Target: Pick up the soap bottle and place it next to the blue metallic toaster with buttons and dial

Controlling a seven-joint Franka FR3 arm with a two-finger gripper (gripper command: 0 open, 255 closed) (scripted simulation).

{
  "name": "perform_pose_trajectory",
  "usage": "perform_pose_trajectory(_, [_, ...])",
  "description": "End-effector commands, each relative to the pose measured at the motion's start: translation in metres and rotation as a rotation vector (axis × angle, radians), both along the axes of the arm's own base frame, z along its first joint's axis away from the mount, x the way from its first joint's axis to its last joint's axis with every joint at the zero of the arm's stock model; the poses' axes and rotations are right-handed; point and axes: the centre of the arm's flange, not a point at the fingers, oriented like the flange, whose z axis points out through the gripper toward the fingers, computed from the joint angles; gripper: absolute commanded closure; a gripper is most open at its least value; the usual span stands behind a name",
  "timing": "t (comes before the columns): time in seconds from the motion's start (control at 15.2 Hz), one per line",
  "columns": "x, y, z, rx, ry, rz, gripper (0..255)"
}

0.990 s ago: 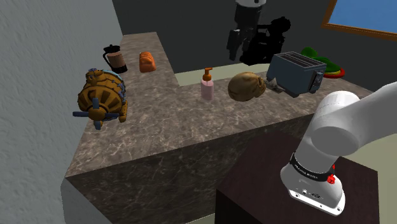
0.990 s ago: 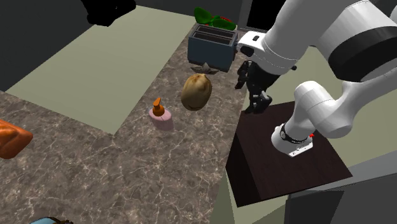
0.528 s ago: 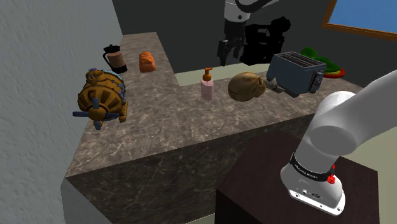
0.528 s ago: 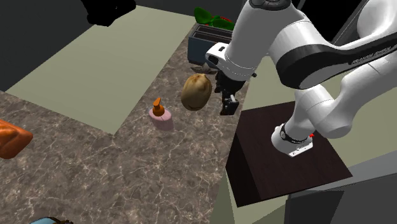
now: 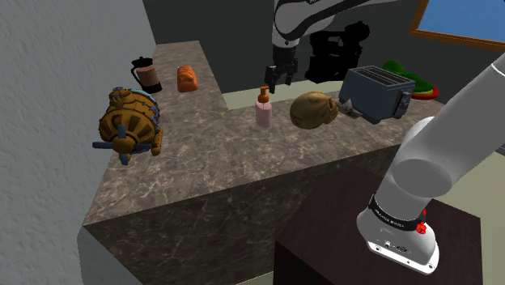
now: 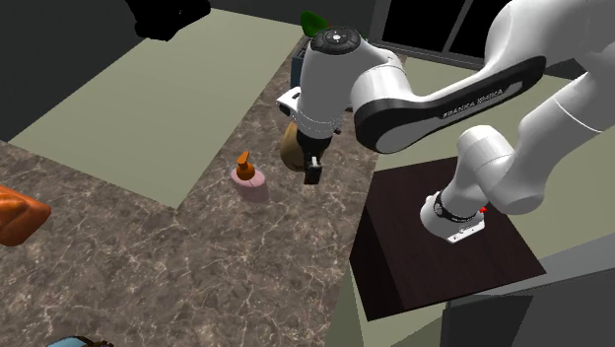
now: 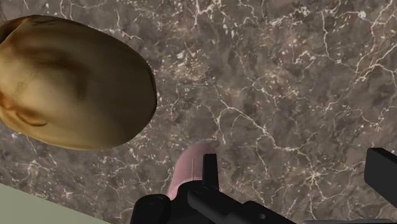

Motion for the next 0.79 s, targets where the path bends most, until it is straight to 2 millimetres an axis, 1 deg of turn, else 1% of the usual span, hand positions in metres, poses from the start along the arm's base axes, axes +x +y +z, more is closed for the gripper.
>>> perform_pose_trajectory(0.0, [0.021,-0.014,-0.016,0.008,0.004,-0.018,0])
perform_pose_trajectory(0.73, [0.115,-0.086,-0.109,0.054,0.032,-0.116,0])
